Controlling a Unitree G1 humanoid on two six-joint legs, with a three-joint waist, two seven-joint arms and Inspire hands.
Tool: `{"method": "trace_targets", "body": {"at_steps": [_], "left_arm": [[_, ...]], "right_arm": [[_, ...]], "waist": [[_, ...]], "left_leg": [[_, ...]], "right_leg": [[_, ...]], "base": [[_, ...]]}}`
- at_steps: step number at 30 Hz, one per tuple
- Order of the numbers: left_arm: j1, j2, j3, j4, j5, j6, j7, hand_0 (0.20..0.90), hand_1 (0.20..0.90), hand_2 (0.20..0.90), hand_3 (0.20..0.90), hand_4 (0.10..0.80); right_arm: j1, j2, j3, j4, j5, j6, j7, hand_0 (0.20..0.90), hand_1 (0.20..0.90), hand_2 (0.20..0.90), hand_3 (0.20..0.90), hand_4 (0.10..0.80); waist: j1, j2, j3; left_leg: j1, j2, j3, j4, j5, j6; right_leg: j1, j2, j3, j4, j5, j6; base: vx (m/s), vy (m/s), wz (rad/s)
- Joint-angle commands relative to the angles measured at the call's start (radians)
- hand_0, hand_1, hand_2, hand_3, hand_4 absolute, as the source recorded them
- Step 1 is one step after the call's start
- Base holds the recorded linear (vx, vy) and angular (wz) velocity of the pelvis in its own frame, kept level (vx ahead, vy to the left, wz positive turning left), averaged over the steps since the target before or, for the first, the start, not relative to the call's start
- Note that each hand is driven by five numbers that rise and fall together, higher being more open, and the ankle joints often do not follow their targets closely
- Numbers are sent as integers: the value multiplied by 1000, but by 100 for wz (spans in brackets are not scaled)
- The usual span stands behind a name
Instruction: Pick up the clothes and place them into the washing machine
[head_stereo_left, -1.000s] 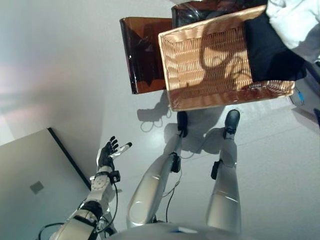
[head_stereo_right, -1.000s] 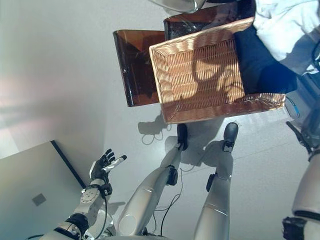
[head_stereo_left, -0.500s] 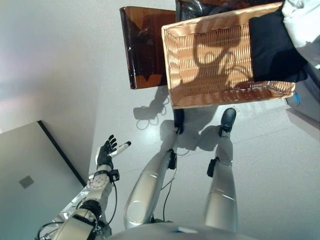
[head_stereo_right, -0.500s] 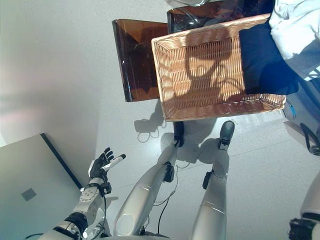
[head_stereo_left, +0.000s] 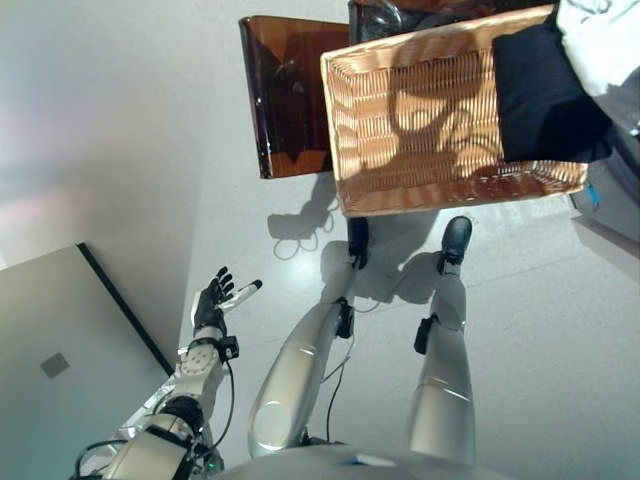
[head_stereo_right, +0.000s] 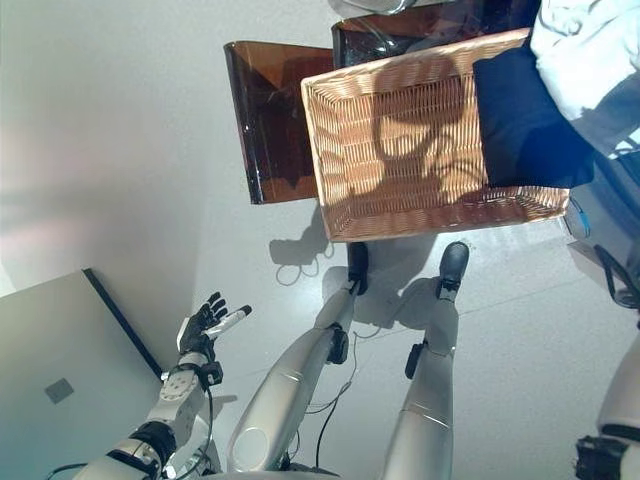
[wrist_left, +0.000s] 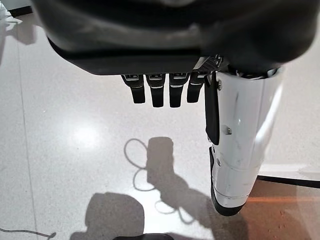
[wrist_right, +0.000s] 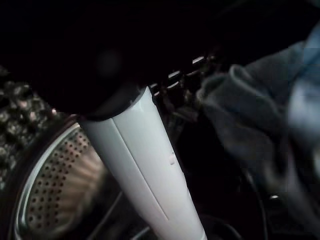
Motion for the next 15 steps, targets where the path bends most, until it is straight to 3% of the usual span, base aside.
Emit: {"method": "trace_targets", "body": {"at_steps": [1,6,11,15], "left_arm": [[62,80,71,77,1,-17,50,900,900,900,900,800],[55,77,76,80,11,-15,49,900,900,900,900,800],[47,64,96,71,10,-15,35,900,900,900,900,800],[55,62,124,63,25,-16,19,900,900,900,900,800]], "right_arm": [[35,-94,187,-189,-111,-82,5,900,900,900,900,800],[133,-44,155,-193,-200,-36,-1,900,900,900,900,800],[343,51,125,-326,-317,-8,71,900,900,900,900,800],[483,106,153,-443,-517,29,84,900,900,900,900,800]], "waist": [[2,57,-66],[-5,44,-61],[-18,30,-50],[-26,16,-46]], "left_leg": [[63,54,-48,-70,8,-153],[73,55,-44,-70,7,-152],[93,58,-38,-70,9,-150],[104,57,-36,-70,9,-145]], "right_leg": [[31,81,-34,123,-131,-10],[50,82,-34,115,-124,-11],[73,87,-34,116,-124,-15],[91,87,-37,108,-120,-17]], "base": [[-36,-9,2],[0,0,0],[-7,-1,-5],[-4,-3,-1]]}}
